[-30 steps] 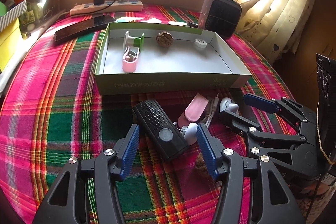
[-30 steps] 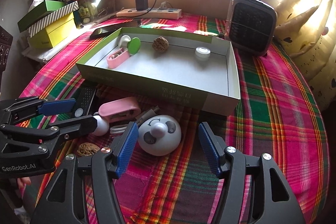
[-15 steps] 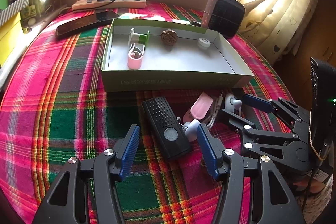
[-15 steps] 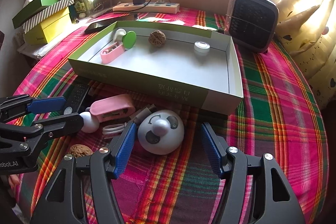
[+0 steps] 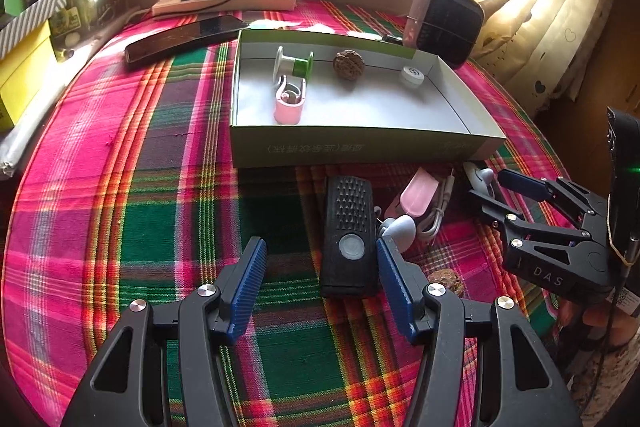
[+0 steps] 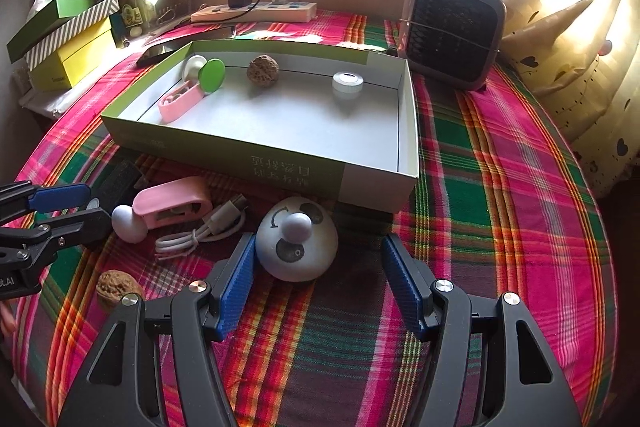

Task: Organize objects
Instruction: 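Withdraw both tools from the box toward the black remote and remaining items, then close the left tool on the black remote while the right tool approaches the white round toy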

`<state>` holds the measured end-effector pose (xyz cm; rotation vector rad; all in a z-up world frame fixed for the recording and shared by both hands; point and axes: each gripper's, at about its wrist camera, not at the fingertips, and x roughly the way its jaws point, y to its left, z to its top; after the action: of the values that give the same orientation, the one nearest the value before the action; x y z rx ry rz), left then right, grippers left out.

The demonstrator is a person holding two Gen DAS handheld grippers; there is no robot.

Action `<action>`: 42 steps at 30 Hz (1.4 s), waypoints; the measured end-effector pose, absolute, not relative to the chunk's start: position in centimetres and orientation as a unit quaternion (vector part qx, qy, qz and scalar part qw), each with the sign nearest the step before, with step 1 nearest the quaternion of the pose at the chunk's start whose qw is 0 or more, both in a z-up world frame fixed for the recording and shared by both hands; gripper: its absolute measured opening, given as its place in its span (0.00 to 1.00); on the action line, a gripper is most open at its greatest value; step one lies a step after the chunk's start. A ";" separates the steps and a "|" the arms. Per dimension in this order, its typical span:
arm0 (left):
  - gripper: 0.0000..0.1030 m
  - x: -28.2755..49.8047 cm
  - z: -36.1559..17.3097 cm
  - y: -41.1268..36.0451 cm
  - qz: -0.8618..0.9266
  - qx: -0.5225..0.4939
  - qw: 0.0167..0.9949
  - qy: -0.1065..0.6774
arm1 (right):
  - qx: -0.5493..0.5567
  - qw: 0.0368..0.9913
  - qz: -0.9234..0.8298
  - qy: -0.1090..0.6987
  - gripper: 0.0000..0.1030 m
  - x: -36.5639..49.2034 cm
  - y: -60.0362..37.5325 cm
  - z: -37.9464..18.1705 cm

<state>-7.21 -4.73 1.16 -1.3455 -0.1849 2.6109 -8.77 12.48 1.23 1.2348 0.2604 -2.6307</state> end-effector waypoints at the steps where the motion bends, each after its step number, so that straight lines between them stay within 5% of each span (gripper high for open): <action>1: 0.54 -7.2 1.2 -4.7 0.883 -0.455 0.099 -0.060 | 0.420 0.112 -0.896 0.090 0.62 -8.8 12.5 1.2; 24: 0.53 -8.7 0.9 -5.1 0.897 -0.436 0.071 -0.027 | 0.423 0.113 -0.895 0.086 0.61 -9.2 12.7 1.1; 37: 0.28 -8.6 0.8 -5.7 0.900 -0.432 0.050 -0.022 | 0.422 0.123 -0.895 0.078 0.40 -9.0 12.7 1.1; 42: 0.24 -8.6 0.7 -6.0 0.901 -0.430 0.049 -0.027 | 0.422 0.124 -0.895 0.078 0.40 -9.0 12.8 1.2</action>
<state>-8.59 -6.03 0.73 -1.3115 -0.0813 2.7462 -9.03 12.75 1.16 1.2313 0.2271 -2.6089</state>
